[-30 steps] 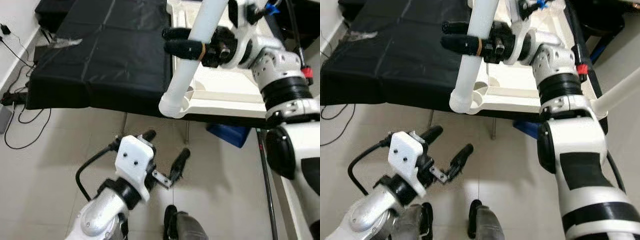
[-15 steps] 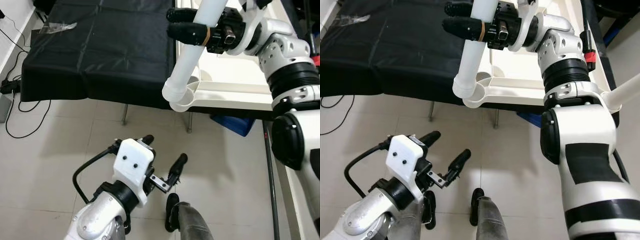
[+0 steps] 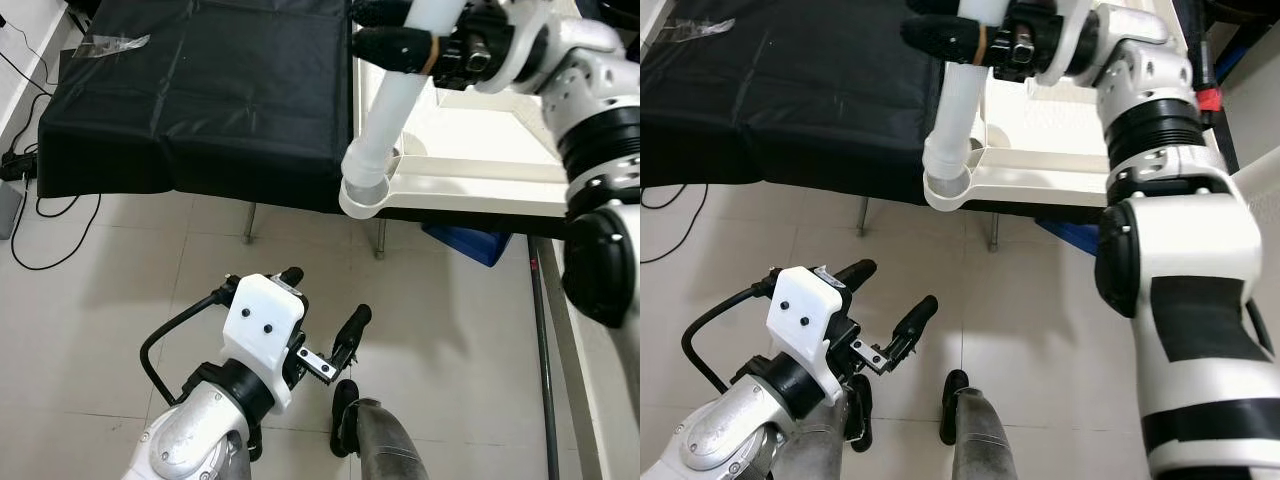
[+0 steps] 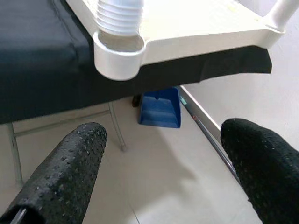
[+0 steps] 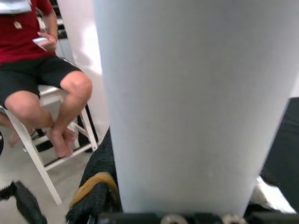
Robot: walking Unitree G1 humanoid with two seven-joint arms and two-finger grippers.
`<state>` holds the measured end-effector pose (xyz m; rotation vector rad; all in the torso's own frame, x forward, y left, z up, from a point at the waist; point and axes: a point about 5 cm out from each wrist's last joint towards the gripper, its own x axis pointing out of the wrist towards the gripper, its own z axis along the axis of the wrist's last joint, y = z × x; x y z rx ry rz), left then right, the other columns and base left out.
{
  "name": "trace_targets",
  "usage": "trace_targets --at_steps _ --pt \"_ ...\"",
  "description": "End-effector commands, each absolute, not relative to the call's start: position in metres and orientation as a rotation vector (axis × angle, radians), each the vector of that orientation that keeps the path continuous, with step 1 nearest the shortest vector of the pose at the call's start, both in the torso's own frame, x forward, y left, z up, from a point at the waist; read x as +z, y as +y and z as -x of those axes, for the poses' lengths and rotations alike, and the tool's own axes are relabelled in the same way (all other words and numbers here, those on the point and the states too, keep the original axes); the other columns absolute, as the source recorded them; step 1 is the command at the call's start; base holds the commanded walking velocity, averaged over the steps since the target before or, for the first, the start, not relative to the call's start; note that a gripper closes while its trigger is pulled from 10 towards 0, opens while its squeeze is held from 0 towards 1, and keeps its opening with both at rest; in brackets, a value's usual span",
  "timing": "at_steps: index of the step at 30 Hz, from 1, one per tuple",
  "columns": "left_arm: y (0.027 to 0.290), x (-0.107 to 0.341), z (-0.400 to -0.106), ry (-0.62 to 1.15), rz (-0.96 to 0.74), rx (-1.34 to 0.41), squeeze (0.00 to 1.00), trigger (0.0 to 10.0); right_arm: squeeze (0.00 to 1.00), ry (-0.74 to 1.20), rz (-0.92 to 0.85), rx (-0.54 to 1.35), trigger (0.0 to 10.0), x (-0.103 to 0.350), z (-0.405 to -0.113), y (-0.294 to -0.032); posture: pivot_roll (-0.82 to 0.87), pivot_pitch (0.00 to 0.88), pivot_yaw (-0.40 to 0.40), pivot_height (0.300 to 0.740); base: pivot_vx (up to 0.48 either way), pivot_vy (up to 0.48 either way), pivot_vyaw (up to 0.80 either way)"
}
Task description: Building children table
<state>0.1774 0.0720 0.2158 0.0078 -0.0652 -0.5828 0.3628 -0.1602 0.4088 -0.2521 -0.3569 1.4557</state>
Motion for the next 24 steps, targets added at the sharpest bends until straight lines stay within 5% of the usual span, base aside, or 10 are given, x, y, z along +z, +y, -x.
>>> trace_targets --at_steps 1,4,7,10,12,13,24 --pt "0.071 0.209 -0.176 -0.028 -0.007 -0.598 0.00 10.0 0.00 -0.365 0.281 1.465 0.0 0.414 -0.360 -0.163 0.20 0.420 -0.052 0.740 0.000 0.000 0.00" --pt "0.071 0.210 -0.177 -0.028 -0.010 -0.600 0.00 10.0 0.00 -0.347 0.302 1.455 0.2 0.412 -0.361 -0.164 0.20 0.419 -0.056 0.740 0.000 0.000 0.00" --pt "0.071 0.211 -0.178 -0.027 -0.012 -0.601 0.00 10.0 0.00 -0.352 0.296 1.455 1.8 0.409 -0.361 -0.165 0.20 0.424 -0.052 0.740 0.000 0.000 0.00" --pt "0.071 0.211 -0.179 -0.027 -0.009 -0.599 0.00 10.0 0.00 -0.362 0.287 1.455 1.8 0.408 -0.361 -0.165 0.20 0.425 -0.050 0.740 0.000 0.000 0.00" --pt "0.071 0.211 -0.178 -0.026 -0.008 -0.600 0.00 10.0 0.00 -0.362 0.283 1.461 1.1 0.406 -0.362 -0.165 0.20 0.425 -0.050 0.740 0.000 0.000 0.00" --pt "0.071 0.211 -0.178 -0.025 -0.013 -0.603 0.00 10.0 0.00 -0.364 0.269 1.474 0.0 0.402 -0.362 -0.162 0.21 0.427 -0.045 0.740 0.000 0.000 0.00" --pt "0.072 0.209 -0.178 -0.021 -0.016 -0.603 0.00 10.0 0.00 -0.380 0.259 1.563 0.0 0.398 -0.358 -0.145 0.20 0.408 -0.044 0.740 0.000 0.000 0.00"
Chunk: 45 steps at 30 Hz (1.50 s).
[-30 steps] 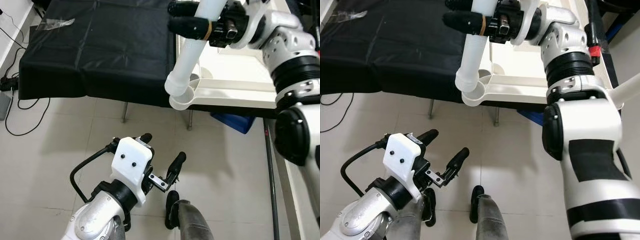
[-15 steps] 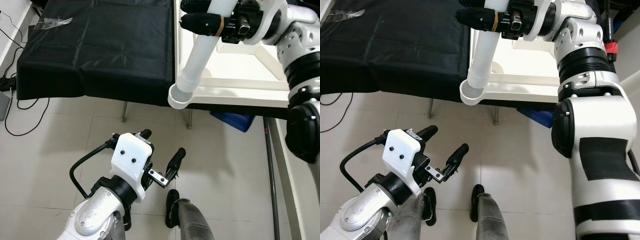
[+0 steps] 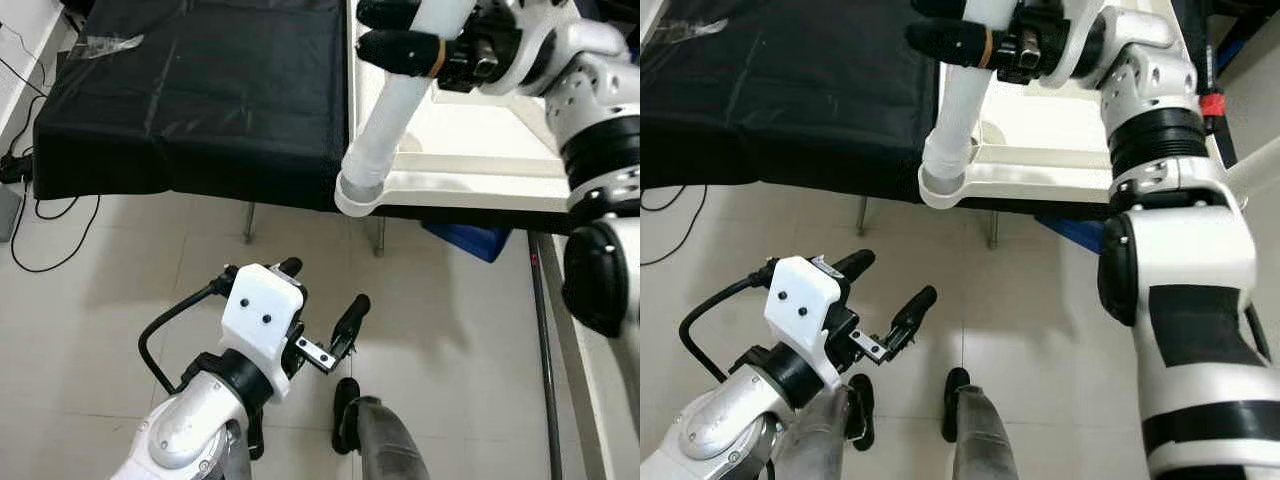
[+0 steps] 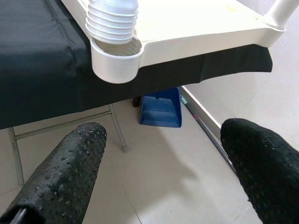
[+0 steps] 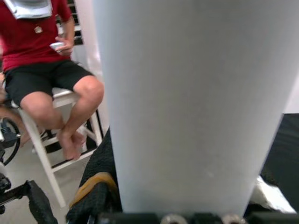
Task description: Building children table
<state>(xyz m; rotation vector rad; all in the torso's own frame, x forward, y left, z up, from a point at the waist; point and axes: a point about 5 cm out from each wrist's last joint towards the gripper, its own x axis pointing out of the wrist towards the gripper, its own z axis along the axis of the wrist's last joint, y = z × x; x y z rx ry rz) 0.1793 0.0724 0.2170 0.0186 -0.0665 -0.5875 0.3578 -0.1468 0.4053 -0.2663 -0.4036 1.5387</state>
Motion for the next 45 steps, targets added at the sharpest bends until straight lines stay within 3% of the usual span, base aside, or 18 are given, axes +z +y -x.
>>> trace_targets --at_steps 1,23,45 --pt "0.072 0.209 -0.178 -0.021 -0.017 -0.603 0.00 10.0 0.00 -0.380 0.262 1.567 0.0 0.399 -0.358 -0.145 0.20 0.408 -0.044 0.740 0.000 0.000 0.00" --pt "0.070 0.211 -0.180 -0.036 -0.019 -0.612 0.00 10.0 0.00 -0.316 0.318 1.580 0.0 0.390 -0.351 -0.157 0.20 0.382 -0.052 0.740 0.000 0.000 0.00" --pt "0.071 0.211 -0.181 -0.040 -0.013 -0.598 0.00 10.0 0.00 -0.247 0.390 1.573 0.0 0.372 -0.358 -0.148 0.19 0.395 -0.053 0.740 0.000 0.000 0.00"
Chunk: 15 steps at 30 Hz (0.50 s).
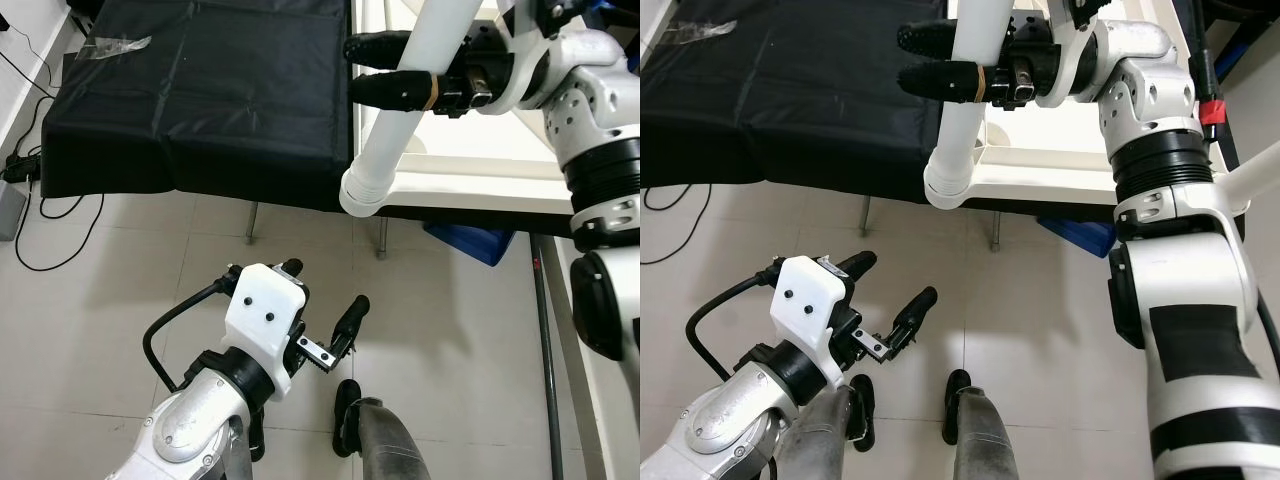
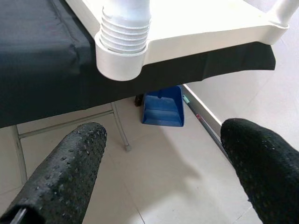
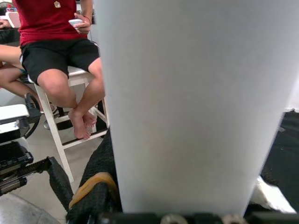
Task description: Building children table
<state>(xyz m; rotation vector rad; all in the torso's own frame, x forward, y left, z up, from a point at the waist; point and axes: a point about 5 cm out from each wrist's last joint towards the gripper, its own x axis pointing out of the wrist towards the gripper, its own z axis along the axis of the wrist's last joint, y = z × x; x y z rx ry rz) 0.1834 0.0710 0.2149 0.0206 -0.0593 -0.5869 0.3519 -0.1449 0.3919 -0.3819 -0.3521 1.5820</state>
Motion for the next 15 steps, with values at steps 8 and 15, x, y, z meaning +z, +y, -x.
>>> trace_targets --at_steps 8,15 --pt "0.070 0.212 -0.181 -0.041 -0.012 -0.594 0.00 10.0 0.00 -0.232 0.399 1.482 0.0 0.368 -0.367 -0.146 0.18 0.403 -0.063 0.740 0.000 0.000 0.00" --pt "0.070 0.214 -0.179 -0.046 -0.012 -0.591 0.00 10.0 0.00 -0.213 0.409 1.336 0.0 0.364 -0.378 -0.146 0.18 0.411 -0.068 0.740 0.000 0.000 0.00"
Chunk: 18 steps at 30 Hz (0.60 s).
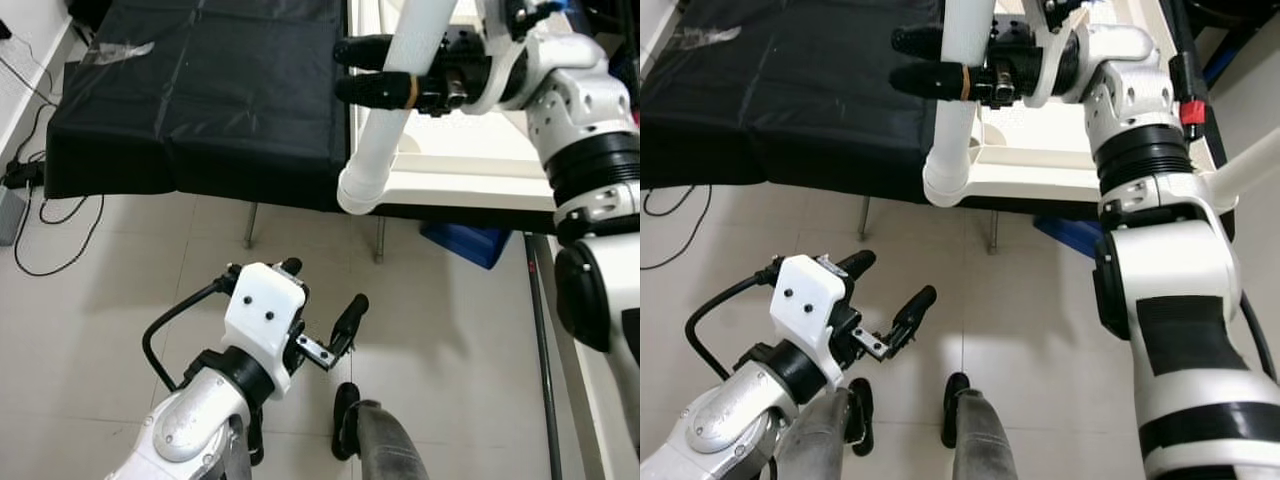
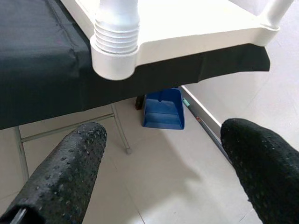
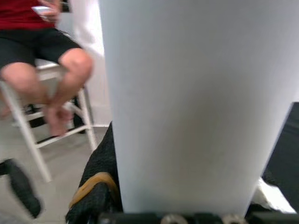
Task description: Building children table
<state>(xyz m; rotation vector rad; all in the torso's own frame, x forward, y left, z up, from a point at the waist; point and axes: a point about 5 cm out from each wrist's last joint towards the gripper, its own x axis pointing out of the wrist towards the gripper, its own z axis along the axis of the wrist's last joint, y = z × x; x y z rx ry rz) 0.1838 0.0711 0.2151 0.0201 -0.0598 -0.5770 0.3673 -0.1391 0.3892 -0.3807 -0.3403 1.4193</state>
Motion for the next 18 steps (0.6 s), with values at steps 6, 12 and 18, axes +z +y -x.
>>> trace_targets --at_steps 6,12,18 --pt "0.069 0.215 -0.181 -0.049 -0.009 -0.589 0.00 10.0 0.00 -0.216 0.394 1.229 0.0 0.357 -0.385 -0.148 0.18 0.424 -0.074 0.740 0.000 0.000 0.00" --pt "0.071 0.215 -0.182 -0.051 -0.009 -0.581 0.00 10.0 0.00 -0.209 0.374 1.182 0.0 0.354 -0.387 -0.153 0.18 0.426 -0.073 0.740 0.000 0.000 0.00" --pt "0.070 0.215 -0.183 -0.051 -0.011 -0.581 0.00 10.0 0.00 -0.190 0.365 1.120 0.0 0.348 -0.391 -0.157 0.17 0.421 -0.075 0.740 0.000 0.000 0.00"
